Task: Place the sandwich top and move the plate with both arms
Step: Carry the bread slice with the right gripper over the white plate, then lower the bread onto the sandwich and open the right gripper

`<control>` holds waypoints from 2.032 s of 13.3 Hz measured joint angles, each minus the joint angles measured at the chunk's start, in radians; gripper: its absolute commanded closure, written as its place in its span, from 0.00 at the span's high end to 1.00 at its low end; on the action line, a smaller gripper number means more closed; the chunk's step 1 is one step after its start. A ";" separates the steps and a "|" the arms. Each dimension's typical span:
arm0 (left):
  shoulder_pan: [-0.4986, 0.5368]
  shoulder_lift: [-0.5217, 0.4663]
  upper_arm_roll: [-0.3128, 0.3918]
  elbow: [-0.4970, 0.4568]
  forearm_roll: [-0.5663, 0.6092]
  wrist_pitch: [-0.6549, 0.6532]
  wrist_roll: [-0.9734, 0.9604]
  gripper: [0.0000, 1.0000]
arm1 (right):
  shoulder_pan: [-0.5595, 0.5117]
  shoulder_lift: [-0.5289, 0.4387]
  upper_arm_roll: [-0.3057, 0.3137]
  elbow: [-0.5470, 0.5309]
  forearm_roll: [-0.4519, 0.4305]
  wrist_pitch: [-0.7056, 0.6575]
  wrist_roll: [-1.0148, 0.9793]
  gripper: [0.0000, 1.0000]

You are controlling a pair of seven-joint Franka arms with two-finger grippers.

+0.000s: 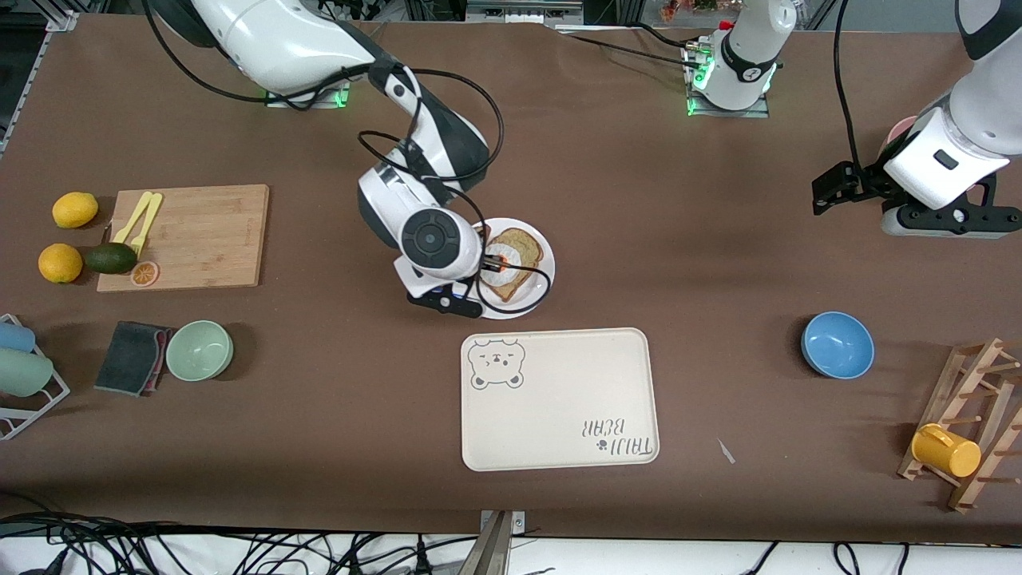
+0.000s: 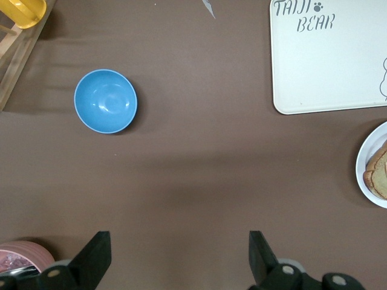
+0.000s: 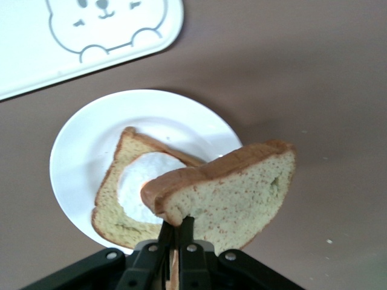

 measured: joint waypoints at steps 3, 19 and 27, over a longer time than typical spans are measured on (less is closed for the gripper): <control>0.000 0.000 0.000 0.000 0.000 0.000 0.000 1.00 | 0.086 0.039 0.002 0.048 -0.089 0.010 -0.003 0.00; 0.000 0.000 0.000 0.000 0.000 0.000 0.000 1.00 | 0.187 0.078 -0.004 0.072 -0.163 0.075 -0.145 0.53; 0.000 0.000 0.000 0.000 0.000 0.000 0.000 1.00 | 0.184 0.080 -0.030 0.072 -0.161 0.075 -0.145 0.99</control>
